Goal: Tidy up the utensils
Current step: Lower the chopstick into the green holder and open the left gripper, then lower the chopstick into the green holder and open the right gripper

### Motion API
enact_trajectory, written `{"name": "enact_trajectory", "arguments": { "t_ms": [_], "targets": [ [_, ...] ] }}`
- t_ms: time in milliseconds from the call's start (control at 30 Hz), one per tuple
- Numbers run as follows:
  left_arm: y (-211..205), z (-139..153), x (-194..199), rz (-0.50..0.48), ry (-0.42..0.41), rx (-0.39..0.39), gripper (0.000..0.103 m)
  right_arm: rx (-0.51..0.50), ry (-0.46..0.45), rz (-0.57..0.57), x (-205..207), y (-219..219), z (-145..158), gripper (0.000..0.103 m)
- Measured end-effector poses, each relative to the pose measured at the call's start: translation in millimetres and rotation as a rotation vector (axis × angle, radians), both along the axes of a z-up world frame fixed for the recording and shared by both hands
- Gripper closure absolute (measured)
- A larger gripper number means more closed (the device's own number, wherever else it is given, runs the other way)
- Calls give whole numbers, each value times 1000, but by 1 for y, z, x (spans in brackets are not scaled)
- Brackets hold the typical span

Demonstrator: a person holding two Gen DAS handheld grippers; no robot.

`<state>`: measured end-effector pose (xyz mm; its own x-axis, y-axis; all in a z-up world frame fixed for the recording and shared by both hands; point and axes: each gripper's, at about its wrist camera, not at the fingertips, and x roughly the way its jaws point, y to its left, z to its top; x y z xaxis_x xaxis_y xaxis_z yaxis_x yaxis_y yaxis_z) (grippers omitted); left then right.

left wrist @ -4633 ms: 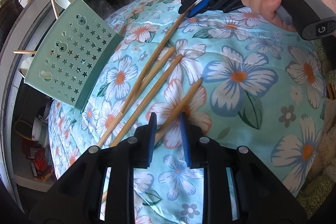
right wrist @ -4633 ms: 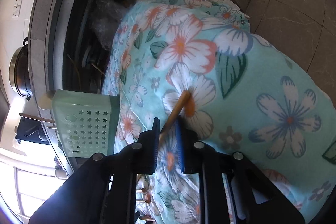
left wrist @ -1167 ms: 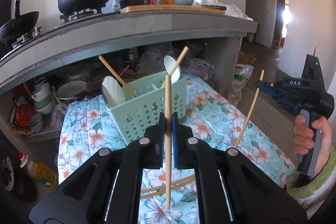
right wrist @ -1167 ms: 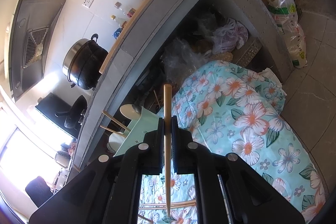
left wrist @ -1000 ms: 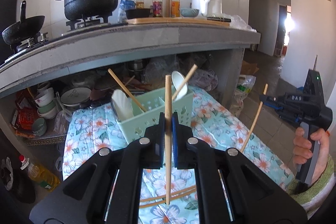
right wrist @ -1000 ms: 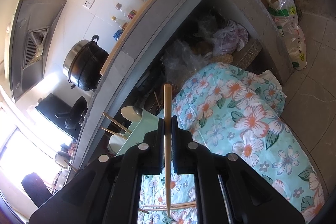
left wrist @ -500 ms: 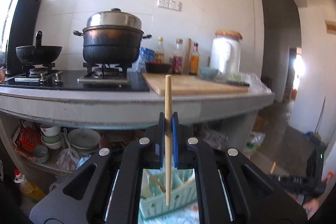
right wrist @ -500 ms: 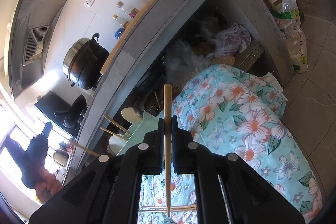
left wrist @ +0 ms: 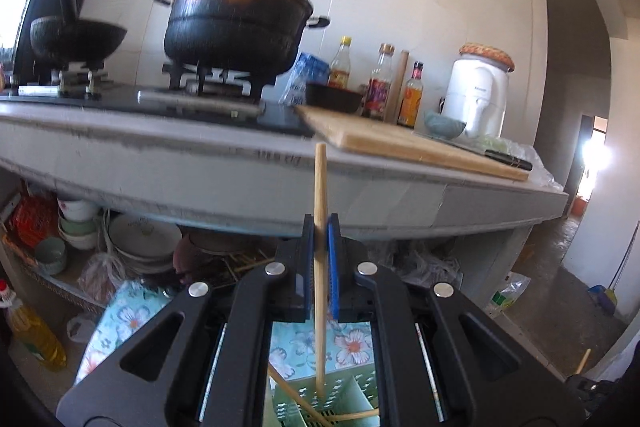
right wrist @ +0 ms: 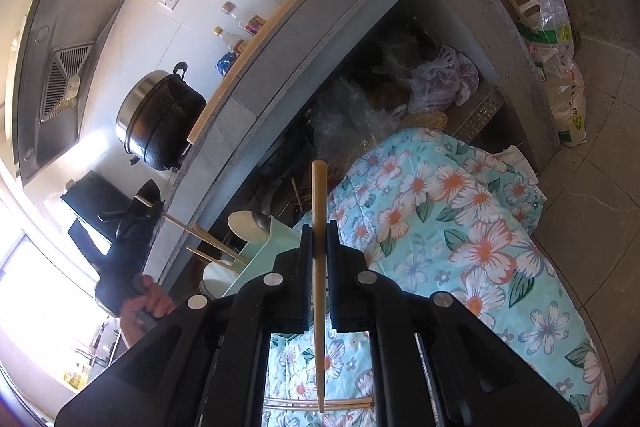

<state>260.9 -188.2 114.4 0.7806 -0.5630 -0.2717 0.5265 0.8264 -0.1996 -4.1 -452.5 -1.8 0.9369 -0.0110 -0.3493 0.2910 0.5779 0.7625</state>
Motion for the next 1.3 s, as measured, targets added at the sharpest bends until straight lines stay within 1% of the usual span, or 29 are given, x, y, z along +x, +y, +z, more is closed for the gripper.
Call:
{"name": "enact_trajectory", "arguments": {
  "t_ms": [133,200,267,333,400,467,500,533,567,600,700,833,900,1000,1067,1167,1200,1300],
  "targets": [
    [3,-21,1,-17,50,0,97,-12,8,-4,0,-1,2,96],
    [7,-27,-1,-27,62,-1,94,-17,10,-1,1,-1,3,96],
    [13,-28,-7,-29,65,-10,78,-25,8,5,3,1,6,96],
    [22,-27,-15,-28,55,-20,72,-41,1,13,5,4,12,96],
    [30,-25,-23,-25,45,-19,60,-62,-11,26,9,7,21,96],
    [40,-22,-35,-19,36,-10,46,-86,-25,40,12,10,31,96],
    [45,-21,-40,-21,36,-3,42,-105,-35,48,14,13,39,96],
    [50,-21,-47,-22,40,9,34,-119,-44,55,16,15,45,96],
    [54,-21,-52,-21,45,17,29,-140,-56,66,19,18,53,96],
    [60,-21,-58,-19,50,29,27,-154,-64,74,22,20,60,96],
    [75,-29,-77,-8,86,74,18,-210,-101,111,36,30,86,96],
    [91,-49,-97,8,179,127,14,-305,-164,163,60,51,126,96],
    [97,-62,-108,20,225,163,14,-360,-194,181,73,62,146,96],
    [106,-77,-121,51,261,203,13,-416,-219,201,93,77,170,96],
    [111,-85,-126,72,287,214,12,-482,-229,190,108,89,185,96],
    [119,-95,-134,113,314,218,10,-566,-223,173,131,106,195,96],
    [121,-98,-136,129,316,219,9,-586,-217,172,138,111,195,96],
    [122,-104,-140,150,322,247,9,-689,-170,161,164,129,186,96]
  ]
}}
